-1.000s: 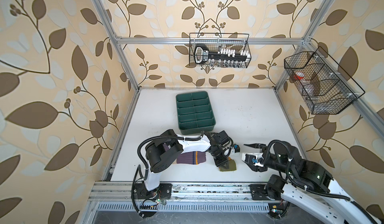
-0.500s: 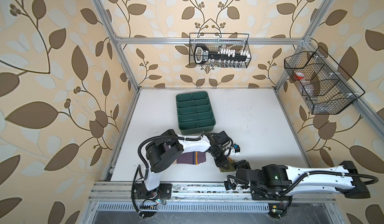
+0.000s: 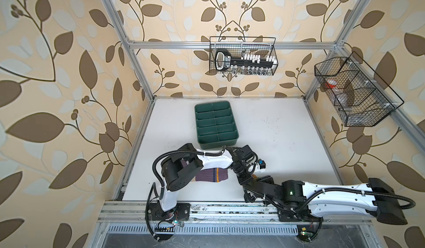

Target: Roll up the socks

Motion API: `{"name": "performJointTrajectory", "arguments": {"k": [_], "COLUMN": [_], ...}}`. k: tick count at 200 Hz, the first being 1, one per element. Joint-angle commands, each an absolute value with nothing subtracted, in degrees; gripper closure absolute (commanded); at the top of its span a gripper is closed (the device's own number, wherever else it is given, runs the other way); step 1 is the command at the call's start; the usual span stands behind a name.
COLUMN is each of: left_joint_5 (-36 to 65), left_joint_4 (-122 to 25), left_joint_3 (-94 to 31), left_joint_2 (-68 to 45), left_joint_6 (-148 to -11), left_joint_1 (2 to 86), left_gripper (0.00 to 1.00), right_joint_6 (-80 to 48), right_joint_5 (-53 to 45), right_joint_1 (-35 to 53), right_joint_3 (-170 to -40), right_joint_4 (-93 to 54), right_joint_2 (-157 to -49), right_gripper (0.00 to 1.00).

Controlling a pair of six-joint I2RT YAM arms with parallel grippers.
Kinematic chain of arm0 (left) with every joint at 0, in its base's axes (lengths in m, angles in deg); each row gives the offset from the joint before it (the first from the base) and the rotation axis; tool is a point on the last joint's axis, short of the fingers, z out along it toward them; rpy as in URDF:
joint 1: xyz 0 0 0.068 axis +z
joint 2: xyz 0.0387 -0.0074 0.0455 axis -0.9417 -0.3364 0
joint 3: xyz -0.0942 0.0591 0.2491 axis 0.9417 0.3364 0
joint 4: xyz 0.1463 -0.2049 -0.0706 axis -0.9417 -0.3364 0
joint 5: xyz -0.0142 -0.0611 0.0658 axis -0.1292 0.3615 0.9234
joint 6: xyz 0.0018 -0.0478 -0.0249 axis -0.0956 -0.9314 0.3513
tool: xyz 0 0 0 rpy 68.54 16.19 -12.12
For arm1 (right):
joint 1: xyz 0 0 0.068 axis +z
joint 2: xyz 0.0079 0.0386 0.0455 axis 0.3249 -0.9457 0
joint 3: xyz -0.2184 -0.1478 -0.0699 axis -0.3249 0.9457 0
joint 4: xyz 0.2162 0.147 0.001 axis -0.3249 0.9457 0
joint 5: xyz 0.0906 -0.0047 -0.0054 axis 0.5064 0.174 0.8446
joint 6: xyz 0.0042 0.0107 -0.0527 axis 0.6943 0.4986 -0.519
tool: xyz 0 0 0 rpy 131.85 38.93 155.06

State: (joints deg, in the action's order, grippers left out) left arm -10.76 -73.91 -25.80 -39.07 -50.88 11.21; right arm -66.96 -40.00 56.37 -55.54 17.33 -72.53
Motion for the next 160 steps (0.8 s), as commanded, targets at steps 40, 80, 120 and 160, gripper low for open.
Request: {"name": "performJointTrajectory", "arguments": {"k": [40,80,120,160], "left_joint_5": [-4.6,-4.6,-5.0,-3.8], "left_joint_4": [-82.9,-82.3,-80.8,-78.6], "left_joint_3": [-21.3,-21.7,-21.3,-20.3], "left_joint_2": [-45.9,-45.5,-43.2,-37.7], "left_joint_6": [-51.0,-51.2,-51.2,-51.0], "left_joint_1": [10.6,10.7,10.6,10.6], "left_gripper": [0.90,0.90,0.87,0.65], "right_joint_6": [-71.0,-71.0,-70.2,-70.6], "right_joint_5": [-34.7,-31.4,-27.9,-22.7], "right_joint_1": [51.5,50.7,50.3,49.4], "right_joint_3": [-54.6,-54.2,-53.9,-54.1], "right_joint_4": [10.7,7.8,7.2,7.9], "right_joint_2": [-77.9,-81.0,-83.3,-84.6], "right_gripper": [0.38,0.51,0.73,0.95]}}
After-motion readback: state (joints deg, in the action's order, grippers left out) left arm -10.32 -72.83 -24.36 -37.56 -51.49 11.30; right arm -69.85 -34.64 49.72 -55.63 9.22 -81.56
